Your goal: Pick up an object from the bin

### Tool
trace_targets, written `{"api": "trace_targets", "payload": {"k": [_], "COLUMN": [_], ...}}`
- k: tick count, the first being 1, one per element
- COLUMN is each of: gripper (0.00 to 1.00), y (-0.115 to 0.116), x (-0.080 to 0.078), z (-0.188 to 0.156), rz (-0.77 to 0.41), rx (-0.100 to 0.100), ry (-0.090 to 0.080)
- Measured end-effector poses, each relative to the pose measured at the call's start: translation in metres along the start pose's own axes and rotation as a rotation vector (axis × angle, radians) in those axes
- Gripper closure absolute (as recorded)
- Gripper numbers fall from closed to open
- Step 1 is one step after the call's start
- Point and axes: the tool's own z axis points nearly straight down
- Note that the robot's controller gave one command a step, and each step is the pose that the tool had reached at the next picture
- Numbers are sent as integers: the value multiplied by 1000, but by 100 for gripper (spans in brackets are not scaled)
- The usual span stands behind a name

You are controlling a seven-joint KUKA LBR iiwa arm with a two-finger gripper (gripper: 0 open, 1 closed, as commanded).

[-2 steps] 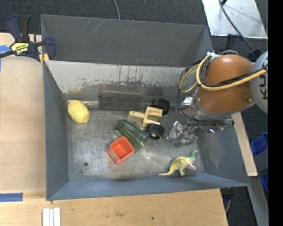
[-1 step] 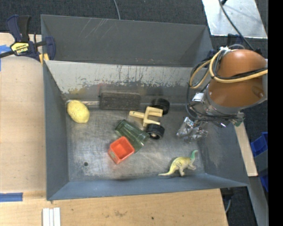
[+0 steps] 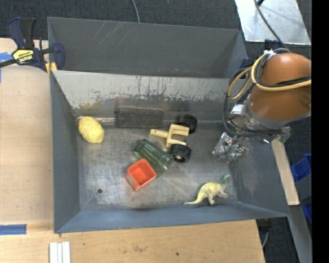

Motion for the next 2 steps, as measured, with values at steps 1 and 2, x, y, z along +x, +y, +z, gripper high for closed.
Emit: {"api": "trace_targets", "payload": {"k": [1,2], "gripper": [0,0], "y": [83,82], "x": [23,23], "z": [-7,-7], "rz": [60,60], "rx": [-7,-6], "ry": [-2,-2]}}
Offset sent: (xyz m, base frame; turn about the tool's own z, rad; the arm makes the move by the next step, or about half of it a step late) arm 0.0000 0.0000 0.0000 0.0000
